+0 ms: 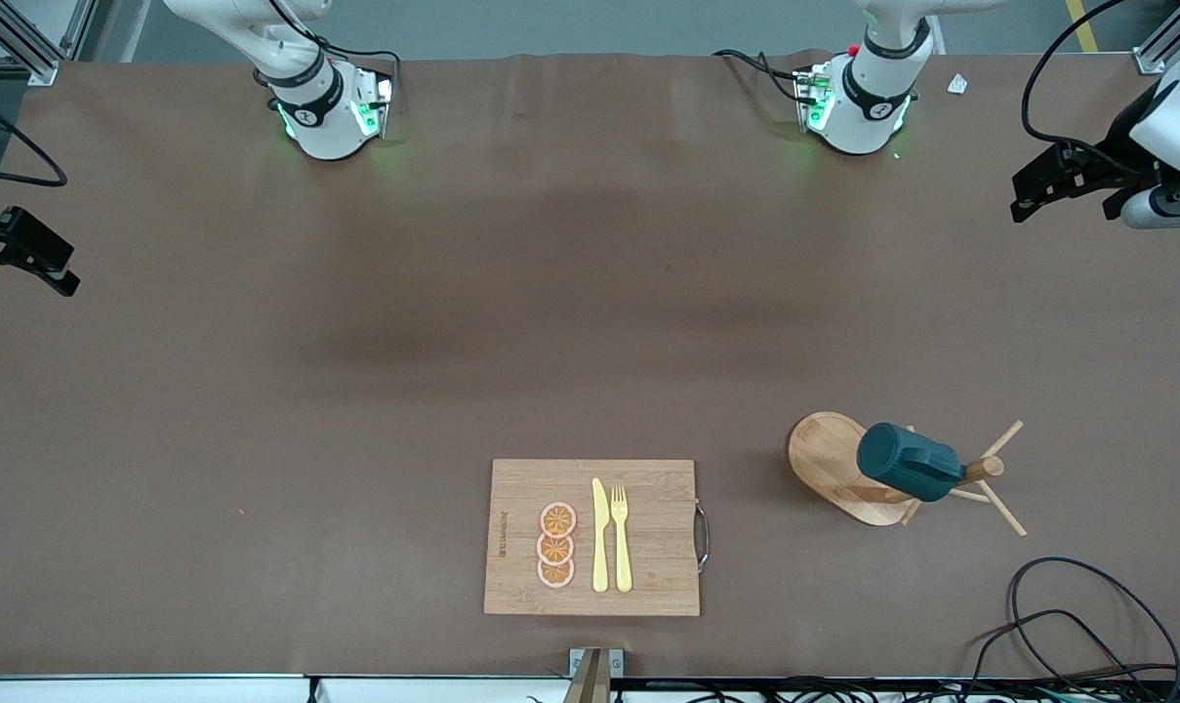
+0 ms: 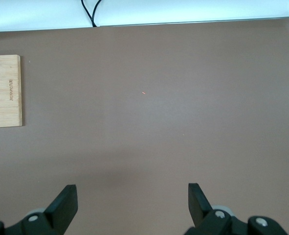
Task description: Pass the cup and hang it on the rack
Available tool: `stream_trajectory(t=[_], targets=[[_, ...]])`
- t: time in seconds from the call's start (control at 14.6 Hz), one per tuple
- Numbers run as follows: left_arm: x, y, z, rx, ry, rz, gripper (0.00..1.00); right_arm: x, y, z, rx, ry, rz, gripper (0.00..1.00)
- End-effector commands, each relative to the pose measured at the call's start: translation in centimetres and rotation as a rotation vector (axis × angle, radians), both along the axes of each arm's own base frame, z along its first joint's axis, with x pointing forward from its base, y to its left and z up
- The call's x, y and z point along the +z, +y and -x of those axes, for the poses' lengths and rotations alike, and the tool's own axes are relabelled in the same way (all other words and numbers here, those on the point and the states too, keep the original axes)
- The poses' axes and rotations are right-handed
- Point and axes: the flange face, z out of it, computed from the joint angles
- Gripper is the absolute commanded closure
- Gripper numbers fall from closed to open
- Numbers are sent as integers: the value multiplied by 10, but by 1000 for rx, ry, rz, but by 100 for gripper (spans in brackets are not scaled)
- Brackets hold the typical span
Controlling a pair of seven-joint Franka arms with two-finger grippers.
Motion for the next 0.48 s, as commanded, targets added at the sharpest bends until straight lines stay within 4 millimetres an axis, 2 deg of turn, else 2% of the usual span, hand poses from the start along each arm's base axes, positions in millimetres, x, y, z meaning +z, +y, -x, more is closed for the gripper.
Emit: stream_trajectory(t=[0.0, 0.41], targets=[[4, 7, 4, 7, 1, -2, 0, 1, -4, 3, 3, -6, -18, 0], [4, 12, -1, 29, -2, -1, 0, 1, -4, 3, 3, -6, -18, 0]])
